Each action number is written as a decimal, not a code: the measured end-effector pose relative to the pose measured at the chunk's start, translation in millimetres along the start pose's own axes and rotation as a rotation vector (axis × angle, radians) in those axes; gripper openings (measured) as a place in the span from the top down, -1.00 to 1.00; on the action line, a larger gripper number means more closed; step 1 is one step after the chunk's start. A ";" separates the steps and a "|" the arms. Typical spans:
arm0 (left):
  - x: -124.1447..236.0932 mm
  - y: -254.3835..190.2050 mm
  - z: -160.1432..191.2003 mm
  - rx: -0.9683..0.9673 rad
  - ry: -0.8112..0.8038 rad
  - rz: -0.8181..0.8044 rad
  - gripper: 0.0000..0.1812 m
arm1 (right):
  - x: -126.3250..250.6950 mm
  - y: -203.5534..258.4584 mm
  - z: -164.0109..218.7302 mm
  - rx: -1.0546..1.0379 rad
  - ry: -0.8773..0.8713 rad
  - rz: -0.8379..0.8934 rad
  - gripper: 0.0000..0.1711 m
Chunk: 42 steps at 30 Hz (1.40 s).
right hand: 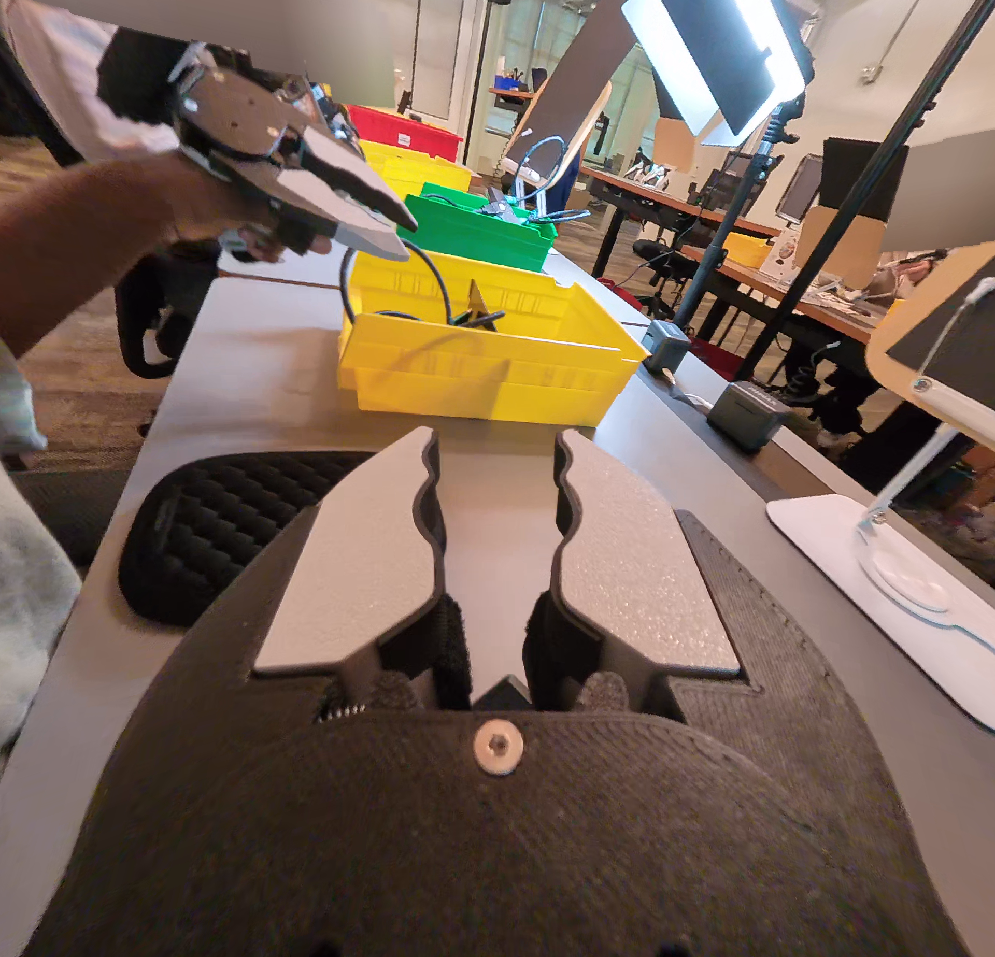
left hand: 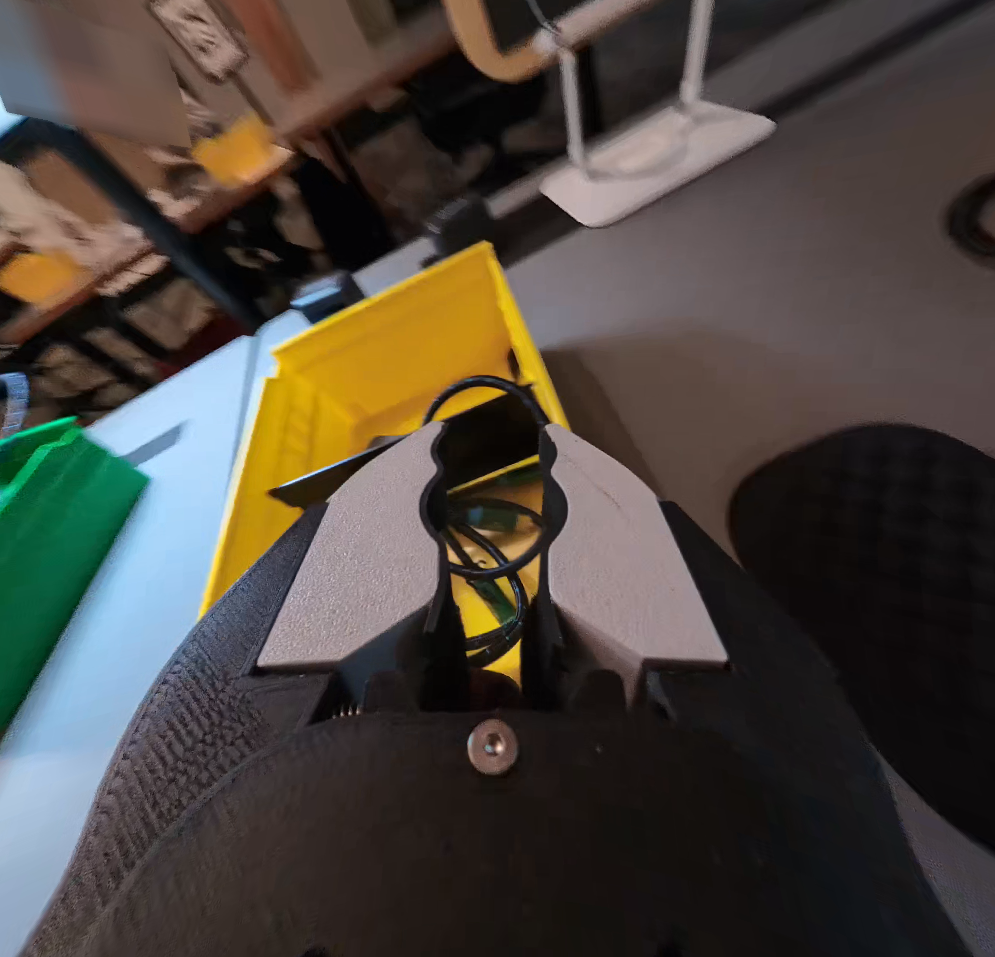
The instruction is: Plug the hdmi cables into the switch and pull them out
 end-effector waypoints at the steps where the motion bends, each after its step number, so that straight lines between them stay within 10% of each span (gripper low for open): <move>1: -4.1 -0.5 -1.1 -0.001 0.047 0.075 0.66 | 3.5 -1.8 1.6 0.007 0.006 0.012 0.52; 12: -37.4 7.2 54.2 -0.378 0.489 0.652 0.65 | 23.6 -14.2 19.0 -0.038 0.023 0.080 0.56; 18: -60.3 -3.7 83.3 -0.397 0.520 0.699 0.89 | 25.6 -18.2 19.2 -0.020 0.039 0.106 0.56; 28: -23.5 53.5 15.1 0.281 0.001 0.538 0.93 | 33.0 -24.2 18.5 -0.016 0.037 0.146 0.57; 36: -25.5 95.8 29.6 0.860 -0.247 0.480 0.92 | 34.5 -20.7 18.0 0.010 0.051 0.155 0.57; 42: -36.4 87.9 42.8 0.387 -0.188 0.000 0.90 | 35.6 -20.4 21.7 0.037 0.086 0.171 0.57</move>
Point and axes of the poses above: each gripper's, where its closed fingertips meet, x back along the fingers, z out of its underside, y = z × x across the jaws, the point moved 5 cm from there along x, back along the fingers, and after that the axes turned 1 degree about z, right-handed, at the moved point
